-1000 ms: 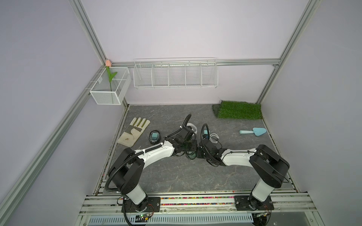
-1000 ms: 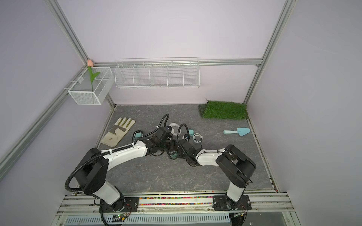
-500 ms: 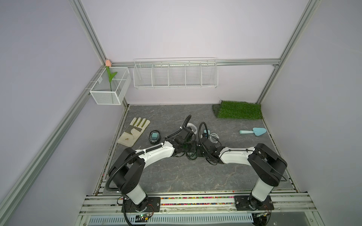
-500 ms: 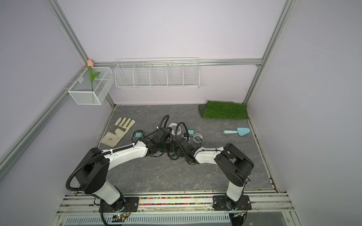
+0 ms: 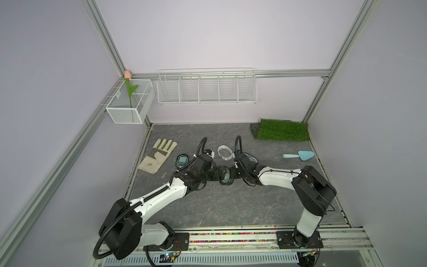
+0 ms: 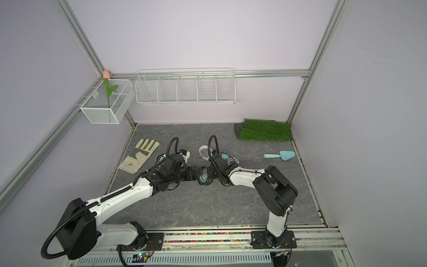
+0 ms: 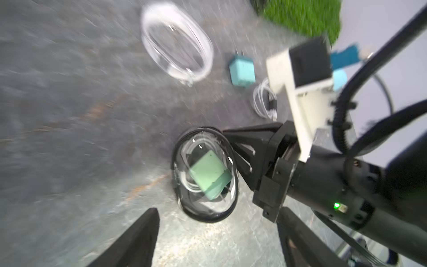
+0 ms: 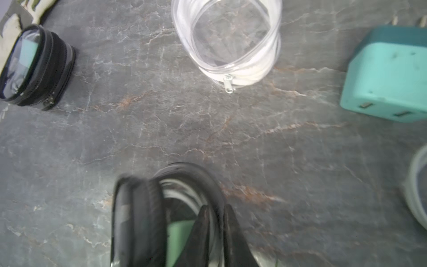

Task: Pack away charging kits
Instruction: Close the storage bag at the center of the board, then pick up the storage bag at the center of the board.

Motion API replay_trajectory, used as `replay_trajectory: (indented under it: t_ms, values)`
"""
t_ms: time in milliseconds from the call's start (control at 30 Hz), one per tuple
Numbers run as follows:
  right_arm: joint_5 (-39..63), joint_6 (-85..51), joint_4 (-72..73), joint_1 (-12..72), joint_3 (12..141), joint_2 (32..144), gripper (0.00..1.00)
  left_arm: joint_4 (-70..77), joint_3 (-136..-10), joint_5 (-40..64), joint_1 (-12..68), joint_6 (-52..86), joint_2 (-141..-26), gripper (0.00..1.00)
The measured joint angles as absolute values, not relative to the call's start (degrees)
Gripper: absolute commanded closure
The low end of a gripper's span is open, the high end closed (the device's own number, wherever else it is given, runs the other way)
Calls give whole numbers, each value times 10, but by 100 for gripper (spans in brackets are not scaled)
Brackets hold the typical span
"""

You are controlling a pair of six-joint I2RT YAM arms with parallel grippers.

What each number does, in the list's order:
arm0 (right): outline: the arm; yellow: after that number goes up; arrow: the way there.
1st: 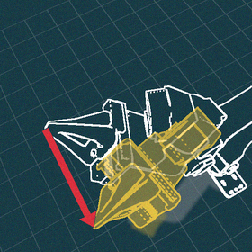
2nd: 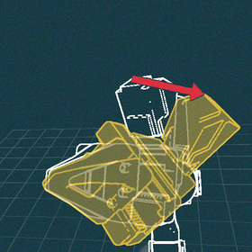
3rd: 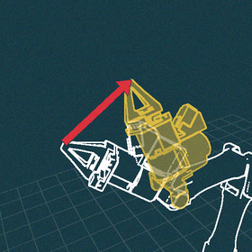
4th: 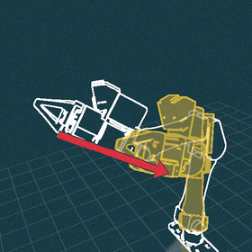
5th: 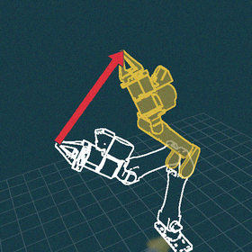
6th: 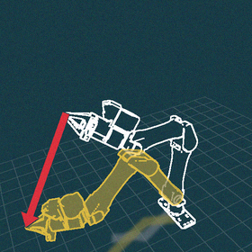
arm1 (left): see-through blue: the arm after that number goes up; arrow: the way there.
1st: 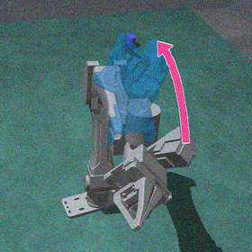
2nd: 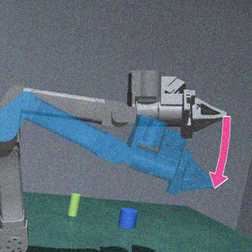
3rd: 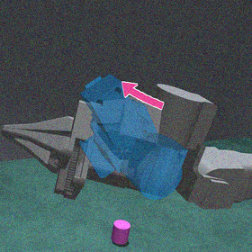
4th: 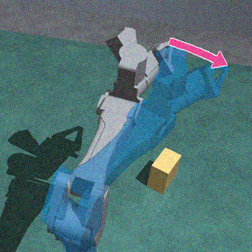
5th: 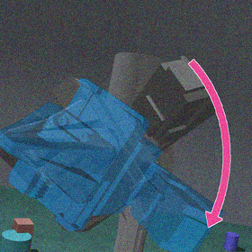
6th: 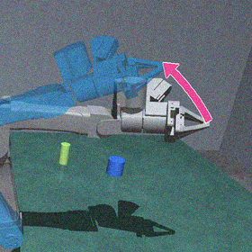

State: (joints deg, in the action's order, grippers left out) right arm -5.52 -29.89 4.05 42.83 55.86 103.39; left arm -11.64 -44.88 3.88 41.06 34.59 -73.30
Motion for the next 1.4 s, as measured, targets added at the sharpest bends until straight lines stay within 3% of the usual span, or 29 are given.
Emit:
replay_trajectory:
  t_ms: [133, 400, 567, 633, 1000, 1200, 1300, 1400]
  values:
    - [-27, -287, 46, 406, 560, 1038, 65, -103, -444, 31, 389, 349, -757, 27]
    - [-15, -311, 35, 382, 526, 960, 60, -55, -435, 77, 335, 355, -830, 27]
    - [11, -363, 72, 381, 447, 877, 40, -1, -435, 117, 335, 362, -860, 33]
    - [23, -374, 92, 387, 425, 868, 39, 23, -435, 136, 335, 367, -880, 35]
    - [76, -396, 183, 408, 436, 978, 48, 78, -435, 188, 335, 397, -952, 46]
    - [87, -410, 214, 409, 440, 1007, 63, 95, -434, 202, 335, 405, -954, 54]
    - [89, -417, 225, 409, 440, 1011, 74, 102, -434, 207, 334, 405, -961, 54]
    - [88, -426, 230, 410, 442, 1012, 77, 108, -434, 211, 334, 408, -966, 51]
